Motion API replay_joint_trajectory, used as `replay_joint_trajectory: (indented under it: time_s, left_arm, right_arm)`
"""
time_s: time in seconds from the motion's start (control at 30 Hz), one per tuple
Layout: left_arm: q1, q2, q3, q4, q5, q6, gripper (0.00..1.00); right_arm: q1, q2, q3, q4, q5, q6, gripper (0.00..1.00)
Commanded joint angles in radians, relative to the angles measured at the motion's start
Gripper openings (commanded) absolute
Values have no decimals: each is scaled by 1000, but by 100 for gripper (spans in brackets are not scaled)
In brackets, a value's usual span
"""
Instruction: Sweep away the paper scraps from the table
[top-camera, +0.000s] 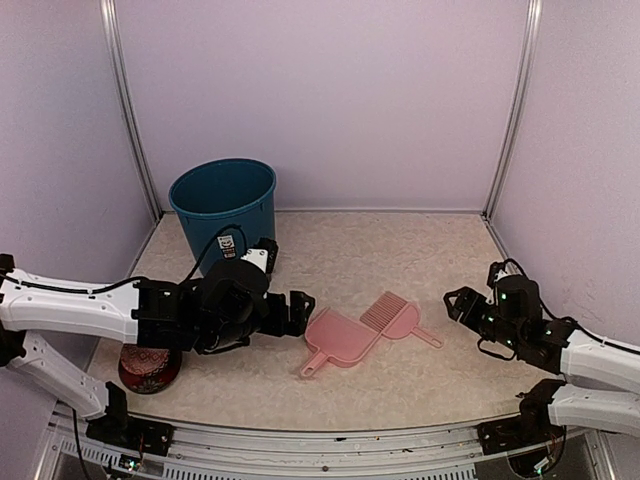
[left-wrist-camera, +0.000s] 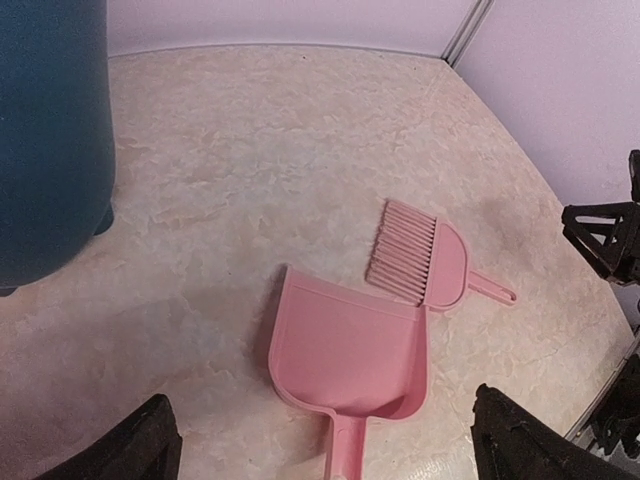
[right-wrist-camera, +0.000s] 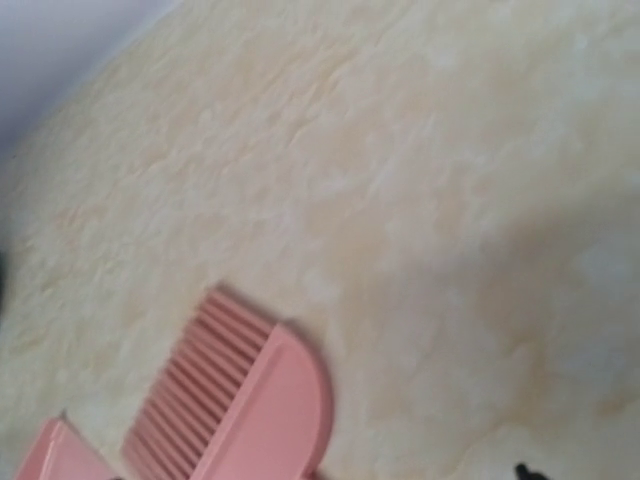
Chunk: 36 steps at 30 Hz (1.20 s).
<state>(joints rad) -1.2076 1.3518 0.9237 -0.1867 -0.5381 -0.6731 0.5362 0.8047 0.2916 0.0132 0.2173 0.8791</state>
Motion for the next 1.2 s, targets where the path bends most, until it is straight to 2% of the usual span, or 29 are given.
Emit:
replay_joint_trajectory:
  time_s: [0.0, 0.27, 0.67, 0.87, 1.03, 1.17]
  left_arm:
    - [20, -66, -1, -35, -17, 7, 99]
    - [83, -212, -16, -76, -10, 12, 99]
    - [231, -410, -50, -162, 30, 13, 99]
    - [294, -482, -62, -191, 30, 27, 99]
    - [328, -511, -78, -182, -3, 46, 99]
    - [338, -512, -110, -136, -104, 112, 99]
  right_arm:
    - [-5, -7, 85, -104, 100, -100, 83]
    - [-6, 49, 159, -112, 215, -214, 85]
    - [-6, 130, 126, 141, 268, -462, 88]
    - [-6, 166, 120, 207, 244, -518, 89]
    - [-6, 164, 104, 286, 245, -589, 90]
    - [-6, 166, 85, 363, 280, -686, 91]
